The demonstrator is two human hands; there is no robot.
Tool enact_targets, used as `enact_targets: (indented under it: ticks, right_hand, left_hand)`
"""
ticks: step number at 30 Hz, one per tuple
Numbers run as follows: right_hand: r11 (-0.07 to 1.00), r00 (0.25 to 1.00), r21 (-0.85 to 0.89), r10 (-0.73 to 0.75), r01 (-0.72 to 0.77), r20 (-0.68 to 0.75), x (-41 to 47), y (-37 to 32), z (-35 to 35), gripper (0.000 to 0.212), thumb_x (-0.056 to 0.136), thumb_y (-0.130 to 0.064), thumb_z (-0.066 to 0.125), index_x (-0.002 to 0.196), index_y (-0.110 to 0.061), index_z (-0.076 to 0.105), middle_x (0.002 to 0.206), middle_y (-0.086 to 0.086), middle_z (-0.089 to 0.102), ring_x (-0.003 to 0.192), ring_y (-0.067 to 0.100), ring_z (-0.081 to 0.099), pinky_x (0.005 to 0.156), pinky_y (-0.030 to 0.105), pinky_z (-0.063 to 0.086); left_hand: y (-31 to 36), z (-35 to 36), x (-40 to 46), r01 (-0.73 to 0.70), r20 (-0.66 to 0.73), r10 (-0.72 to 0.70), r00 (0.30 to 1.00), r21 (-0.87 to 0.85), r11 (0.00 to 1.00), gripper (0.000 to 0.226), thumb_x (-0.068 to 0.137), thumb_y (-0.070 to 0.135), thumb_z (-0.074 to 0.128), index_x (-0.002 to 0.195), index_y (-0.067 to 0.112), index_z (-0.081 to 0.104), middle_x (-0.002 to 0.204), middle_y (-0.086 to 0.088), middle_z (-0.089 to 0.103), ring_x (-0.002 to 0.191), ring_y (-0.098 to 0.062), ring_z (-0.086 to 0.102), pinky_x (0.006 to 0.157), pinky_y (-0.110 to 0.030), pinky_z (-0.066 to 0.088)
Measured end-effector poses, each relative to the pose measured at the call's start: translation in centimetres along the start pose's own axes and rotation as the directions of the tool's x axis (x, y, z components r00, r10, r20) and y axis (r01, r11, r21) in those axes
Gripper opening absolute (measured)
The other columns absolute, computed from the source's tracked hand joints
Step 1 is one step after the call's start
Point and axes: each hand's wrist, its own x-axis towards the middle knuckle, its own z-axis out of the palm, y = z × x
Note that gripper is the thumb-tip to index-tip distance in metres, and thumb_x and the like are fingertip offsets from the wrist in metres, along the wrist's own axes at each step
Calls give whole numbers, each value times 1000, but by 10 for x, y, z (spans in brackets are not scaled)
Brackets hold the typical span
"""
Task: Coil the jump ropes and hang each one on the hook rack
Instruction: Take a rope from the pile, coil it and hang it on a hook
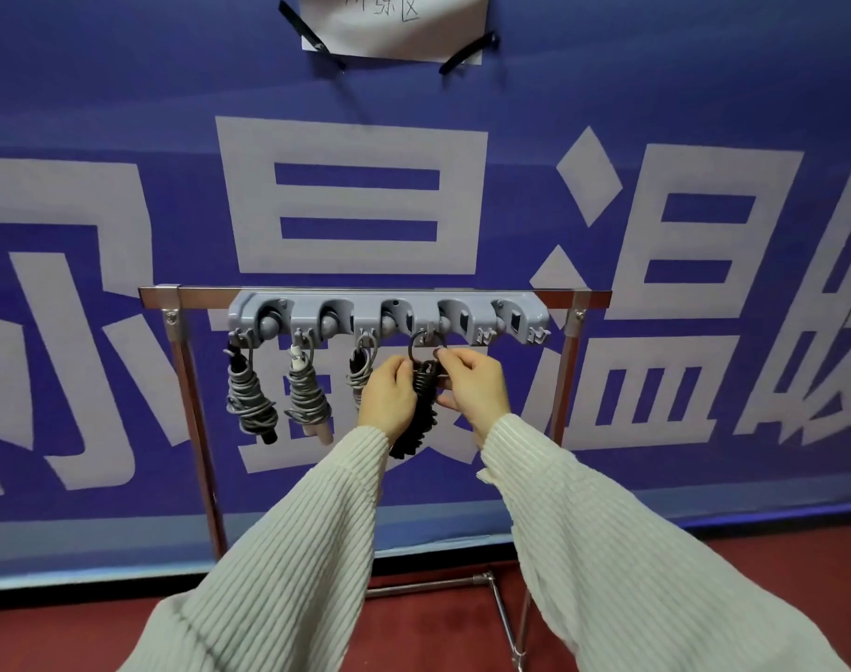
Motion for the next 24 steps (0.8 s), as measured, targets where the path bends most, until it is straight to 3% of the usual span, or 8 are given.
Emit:
enact_targets:
  ticks: [5, 9, 12, 14, 17, 21, 22, 24]
  right_hand:
    - [998, 998, -45, -38, 36, -52, -7, 9, 2, 19, 102, -26, 59, 93, -26, 76, 93, -2, 77, 98, 20, 73, 87, 41, 62]
    - [991, 991, -90, -105, 98, -78, -13, 8, -5, 31, 103, -23, 57, 133, -22, 65, 115, -8, 70, 100, 4, 64, 89, 30, 57]
    - [976, 981, -168, -157, 137, -111, -17, 12, -10, 32, 102, -18, 57, 133, -21, 65, 119, -7, 68, 103, 4, 61, 95, 34, 57]
    - [972, 975, -190, -166, 136, -149, -25, 11, -11, 26, 101, -19, 57, 123, -23, 69, 109, -12, 69, 99, 4, 63, 91, 37, 59]
    - [972, 972, -192, -169, 136, -164, -40, 10, -10, 13, 99, -22, 60, 102, -22, 72, 92, -11, 71, 88, 7, 66, 79, 38, 60]
    - [984, 994, -148, -101, 96, -31, -73, 16, 2, 13, 98, -21, 63, 103, -19, 75, 92, -2, 75, 89, 14, 71, 76, 31, 59]
    - [986, 996, -145, -87, 86, -2, -85, 20, 7, 12, 98, -21, 63, 102, -18, 75, 91, -1, 75, 88, 15, 72, 74, 31, 60]
    - [986, 997, -154, -65, 70, 38, -105, 27, 17, 13, 98, -20, 63, 101, -18, 75, 89, -1, 76, 86, 17, 72, 73, 34, 62]
  left_hand:
    - [-2, 13, 4, 122, 4, -123, 992, -173, 977, 27, 100, 39, 38, 98, 23, 60, 100, -8, 69, 95, -31, 68, 92, -55, 55]
    - [8, 15, -3, 100, -63, -120, 991, -259, 961, 23, 108, 28, 43, 127, 19, 53, 120, -1, 63, 101, -12, 62, 88, -30, 50]
    - [6, 13, -10, 68, -79, -88, 993, -224, 972, 38, 107, 30, 47, 143, 18, 45, 130, 4, 55, 99, -2, 59, 75, -15, 43]
    - [10, 11, -19, 54, -87, -70, 994, -177, 983, 42, 106, 28, 50, 146, 20, 41, 128, 10, 48, 87, 10, 52, 64, -8, 38]
    - [16, 3, -36, 19, -126, -32, 992, -104, 994, 38, 103, 25, 53, 140, 18, 48, 131, 6, 52, 83, 10, 51, 64, -7, 36]
    - [13, -18, -65, 15, -79, -17, 997, -33, 999, 26, 102, 20, 53, 125, 13, 61, 117, -1, 67, 91, -7, 63, 66, -9, 46]
    - [9, -25, -75, 27, -50, -29, 998, -37, 999, 23, 100, 20, 53, 119, 13, 64, 111, -1, 70, 91, -11, 67, 69, -14, 51]
    - [-2, -37, -94, 55, -20, -56, 998, -47, 997, 18, 94, 24, 54, 106, 18, 68, 100, 0, 74, 93, -18, 71, 83, -36, 60]
